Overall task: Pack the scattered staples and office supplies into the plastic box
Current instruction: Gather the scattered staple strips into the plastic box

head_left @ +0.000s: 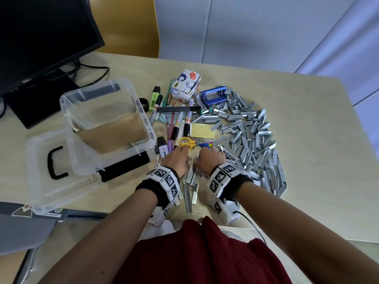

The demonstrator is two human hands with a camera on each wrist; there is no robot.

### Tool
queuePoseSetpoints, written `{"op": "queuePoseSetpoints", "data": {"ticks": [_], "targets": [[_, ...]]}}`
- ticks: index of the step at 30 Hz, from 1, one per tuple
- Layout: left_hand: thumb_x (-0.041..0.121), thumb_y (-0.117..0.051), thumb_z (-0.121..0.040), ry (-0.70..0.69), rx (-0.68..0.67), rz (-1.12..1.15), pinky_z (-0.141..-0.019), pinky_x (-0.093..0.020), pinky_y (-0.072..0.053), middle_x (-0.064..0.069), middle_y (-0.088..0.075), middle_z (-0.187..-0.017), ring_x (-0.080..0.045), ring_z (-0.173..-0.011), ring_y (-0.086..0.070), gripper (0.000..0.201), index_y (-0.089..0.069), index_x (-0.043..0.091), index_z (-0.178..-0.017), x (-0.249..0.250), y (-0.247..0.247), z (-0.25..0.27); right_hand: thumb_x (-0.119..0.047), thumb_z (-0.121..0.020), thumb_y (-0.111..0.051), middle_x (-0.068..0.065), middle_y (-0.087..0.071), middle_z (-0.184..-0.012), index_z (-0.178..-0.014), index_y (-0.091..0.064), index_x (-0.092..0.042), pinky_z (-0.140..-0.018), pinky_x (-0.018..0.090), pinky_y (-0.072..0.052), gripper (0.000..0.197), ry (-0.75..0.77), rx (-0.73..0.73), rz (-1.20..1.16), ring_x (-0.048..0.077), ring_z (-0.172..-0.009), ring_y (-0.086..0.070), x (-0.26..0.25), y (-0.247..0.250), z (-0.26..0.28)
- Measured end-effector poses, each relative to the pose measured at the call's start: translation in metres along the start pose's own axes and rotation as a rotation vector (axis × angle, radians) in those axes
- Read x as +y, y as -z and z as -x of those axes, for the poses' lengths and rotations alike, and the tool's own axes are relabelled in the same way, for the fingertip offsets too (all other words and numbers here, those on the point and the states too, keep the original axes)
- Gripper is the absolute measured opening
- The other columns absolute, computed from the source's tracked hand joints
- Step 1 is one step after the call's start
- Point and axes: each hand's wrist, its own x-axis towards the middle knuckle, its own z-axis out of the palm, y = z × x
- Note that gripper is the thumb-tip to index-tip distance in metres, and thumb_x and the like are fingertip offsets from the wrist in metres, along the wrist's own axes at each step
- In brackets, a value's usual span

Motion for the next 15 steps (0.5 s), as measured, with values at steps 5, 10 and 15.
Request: {"op": "queuePoseSetpoints", "data": {"ticks": [5, 10, 15], "targets": [[0.006, -0.045, -0.093, 0.013, 0.051, -0.097, -0.066, -0.038, -0.038, -0.015, -0.036, -0.131, -0.036, -0.102, -0.055, 0.034, -0.038, 0.007, -0.127, 0.006, -0.002, -0.001, -0.017, -0.081, -0.056, 0.008, -0.051, -0.069, -0.064, -0.039, -0.008, -0.064, 0.03, -0.042, 0.025, -0.055, -0.001, -0.176, 0.029, -0.078, -0.054, 0.004, 0.001, -0.008], [-0.003, -0.044, -0.091, -0.019, 0.084, -0.193, -0.069, -0.039, -0.043, -0.016, -0.038, -0.13, -0.035, -0.102, -0.059, 0.043, -0.035, 0.004, -0.133, 0.007, -0.004, 0.001, -0.025, -0.079, -0.062, 0.004, -0.051, -0.074, -0.064, -0.043, -0.011, -0.077, 0.035, -0.041, 0.028, -0.014, -0.016, -0.128, 0.025, -0.082, -0.053, 0.01, 0.004, -0.002], [0.0, -0.048, -0.091, -0.024, 0.068, -0.166, -0.069, -0.037, -0.04, -0.015, -0.038, -0.13, -0.035, -0.105, -0.057, 0.04, -0.036, 0.002, -0.129, 0.005, -0.003, 0.0, -0.026, -0.085, -0.058, 0.004, -0.062, -0.104, -0.092, -0.057, -0.014, -0.098, 0.041, -0.032, 0.014, 0.105, 0.084, 0.025, 0.024, -0.101, -0.058, 0.004, -0.01, 0.002]]}}
